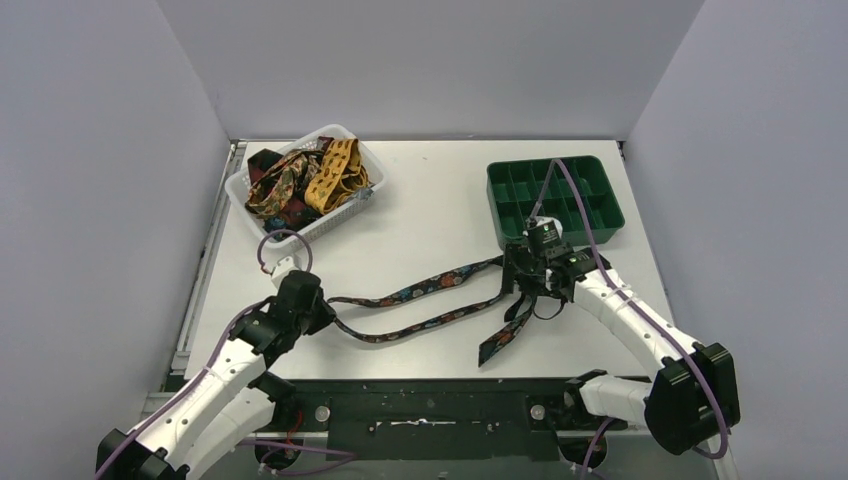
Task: Roll the ties
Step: Flatten out the tie at the center of the board.
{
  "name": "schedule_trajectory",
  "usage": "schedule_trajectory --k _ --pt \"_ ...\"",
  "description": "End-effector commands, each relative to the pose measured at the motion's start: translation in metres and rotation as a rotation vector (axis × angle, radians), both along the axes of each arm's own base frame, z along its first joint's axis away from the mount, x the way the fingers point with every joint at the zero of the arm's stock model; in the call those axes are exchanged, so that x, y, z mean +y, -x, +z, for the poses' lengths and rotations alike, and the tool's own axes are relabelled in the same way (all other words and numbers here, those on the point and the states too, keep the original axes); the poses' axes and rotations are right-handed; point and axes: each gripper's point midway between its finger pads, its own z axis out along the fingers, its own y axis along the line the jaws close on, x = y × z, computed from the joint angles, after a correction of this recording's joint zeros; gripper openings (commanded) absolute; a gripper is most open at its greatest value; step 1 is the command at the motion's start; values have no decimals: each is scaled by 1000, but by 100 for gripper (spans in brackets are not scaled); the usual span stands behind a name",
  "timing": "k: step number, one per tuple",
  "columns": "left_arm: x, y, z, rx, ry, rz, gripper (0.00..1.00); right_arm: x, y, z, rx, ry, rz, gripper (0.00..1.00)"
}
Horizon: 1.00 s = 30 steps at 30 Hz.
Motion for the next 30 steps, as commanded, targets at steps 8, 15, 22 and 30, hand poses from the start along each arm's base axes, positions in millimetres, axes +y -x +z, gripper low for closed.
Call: schedule_trajectory --k 8,15,22,30 --pt "1 -13 21 -50 1 18 47 -32 -1 -33 3 68 -181 86" --pt "0 -15 35 -74 13 13 61 -21 -11 -54 82 81 -110 83" --pt "4 -11 31 -56 12 23 66 -22 -13 -64 118 119 -108 78" --pt "6 -9 27 -55 26 38 68 -28 -11 -63 123 182 -102 59"
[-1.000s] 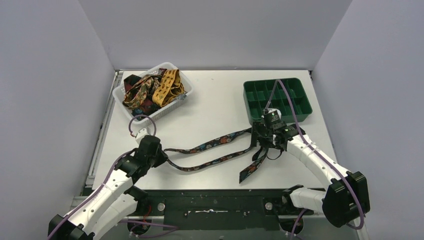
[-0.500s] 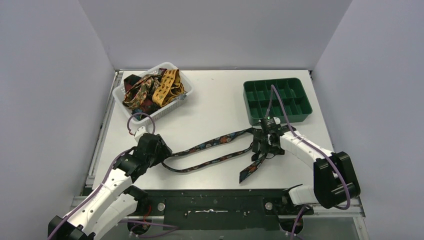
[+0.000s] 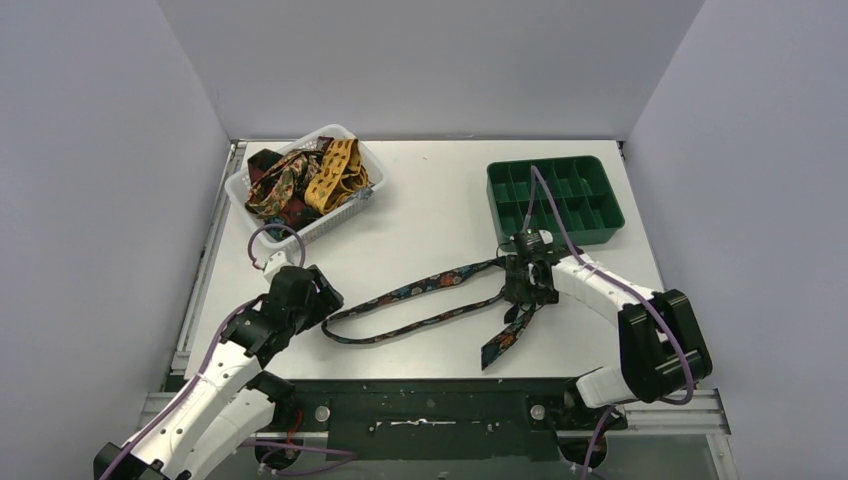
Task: Roll the ties
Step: Flatten out the tie at the center of the board.
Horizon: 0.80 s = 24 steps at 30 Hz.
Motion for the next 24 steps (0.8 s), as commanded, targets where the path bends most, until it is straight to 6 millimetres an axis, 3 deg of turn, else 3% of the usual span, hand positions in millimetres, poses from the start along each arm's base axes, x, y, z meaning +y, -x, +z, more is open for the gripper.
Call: schedule_trajectory --k 1,4,7,10,13,15,17,18,21,24 --pt "-1 -2 6 -17 19 6 68 -4 -15 9 -32 58 17 50" --pt "-2 -1 -1 -2 29 5 68 -5 -19 12 -21 80 60 21" --pt "-3 0 -8 11 44 13 68 12 -27 22 -28 13 147 1" --pt "-3 0 -11 10 65 27 68 58 -21 35 8 -220 327 0" --pt "-2 -1 -10 3 86 39 69 101 -2 63 43 -478 484 0" --pt "-1 -2 -7 -5 98 46 69 125 21 85 84 -689 569 0" --pt "0 -4 -4 -16 102 48 69 136 43 97 149 -832 596 0" --pt "1 -4 -3 -20 101 48 69 137 49 97 165 -857 587 0" --pt "3 -5 -5 -12 98 47 69 120 47 69 199 -825 443 1" --pt "1 -5 -8 -2 114 42 69 75 24 41 218 -628 263 9"
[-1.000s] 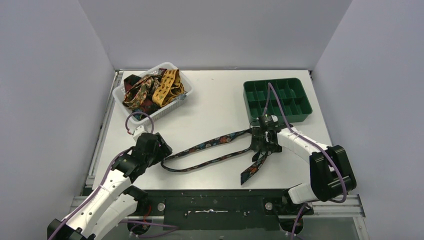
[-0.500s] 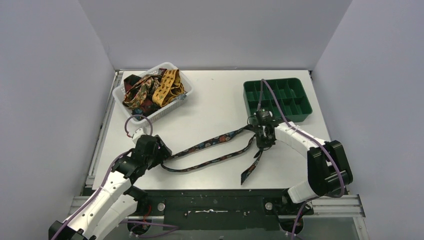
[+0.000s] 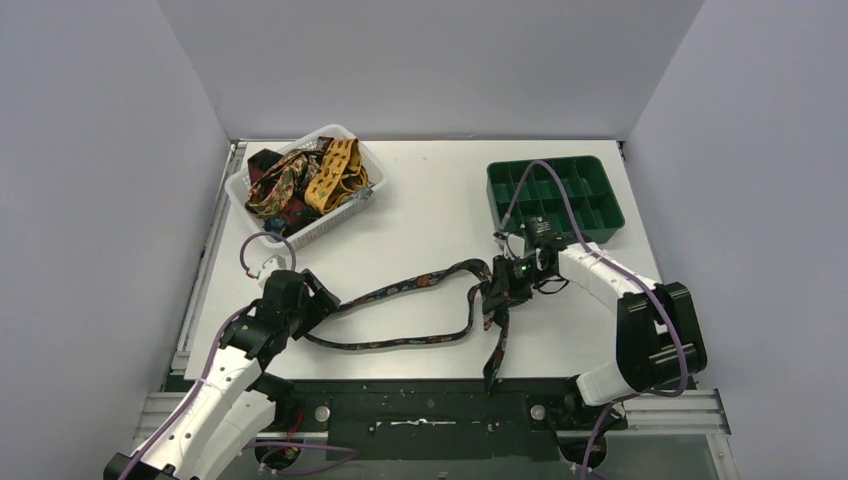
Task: Roll the ties
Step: Flatten out the tie at the center of the board.
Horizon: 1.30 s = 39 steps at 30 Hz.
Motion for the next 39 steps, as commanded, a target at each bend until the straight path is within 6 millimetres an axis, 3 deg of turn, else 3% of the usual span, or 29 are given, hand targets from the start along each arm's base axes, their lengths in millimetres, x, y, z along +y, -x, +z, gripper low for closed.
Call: schedule_trajectory --k 1,2,4,7,11,15,20,23,25,30,32,35,39 --pt "-7 -8 7 -34 41 -20 69 -52 -25 -25 51 203 -197 10" --pt "-7 -8 6 -36 46 -21 69 -59 -32 -28 47 232 -221 13" --pt "-8 -8 5 -38 55 -23 70 -71 -48 -37 41 303 -256 38" --pt "-9 -9 8 -47 69 -21 70 -120 -75 -40 -39 590 -361 61" --pt "-10 -9 13 -63 76 -27 70 -158 -91 -12 -146 780 -440 68" --pt "-10 -9 13 -66 77 -28 70 -155 -88 8 -194 747 -453 67" --pt "-9 -11 15 -68 71 -31 70 -113 -64 12 -155 525 -392 69" --pt "-11 -12 14 -65 78 -34 71 -100 -68 21 -241 477 -418 69" --pt "-9 -10 11 -50 74 -27 71 -77 -78 38 -366 389 -369 68" --pt "0 -6 4 -14 59 39 71 23 -76 84 -890 164 19 69" --pt "5 -3 0 4 50 77 71 55 -63 88 -1085 137 224 69" --pt "8 0 -5 27 53 107 71 96 -39 78 -1262 123 529 69" --pt "17 6 -8 53 45 181 71 142 -13 51 -1286 62 825 68"
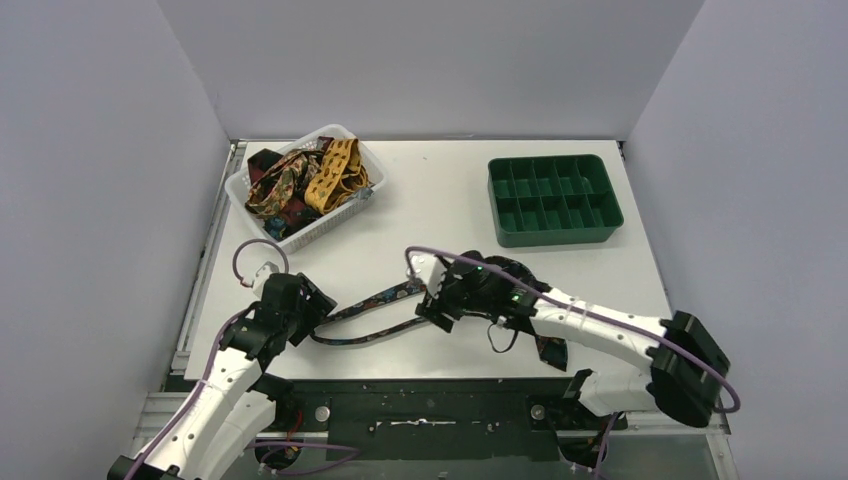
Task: Roll the ties
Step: Flatten out the tie at the center of the board.
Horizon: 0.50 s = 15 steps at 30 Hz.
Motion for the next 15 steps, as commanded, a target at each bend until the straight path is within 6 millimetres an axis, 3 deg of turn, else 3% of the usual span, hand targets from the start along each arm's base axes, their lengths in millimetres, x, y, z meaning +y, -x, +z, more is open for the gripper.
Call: schedule_trajectory --k 1,7,15 --pt "15 3 2 13 -8 117 71 56 3 -2 -211 34 339 69" --pt "22 9 9 5 5 187 72 95 10 -20 -239 3 496 80" --pt "18 12 -11 51 22 185 72 110 7 -57 -226 50 601 84"
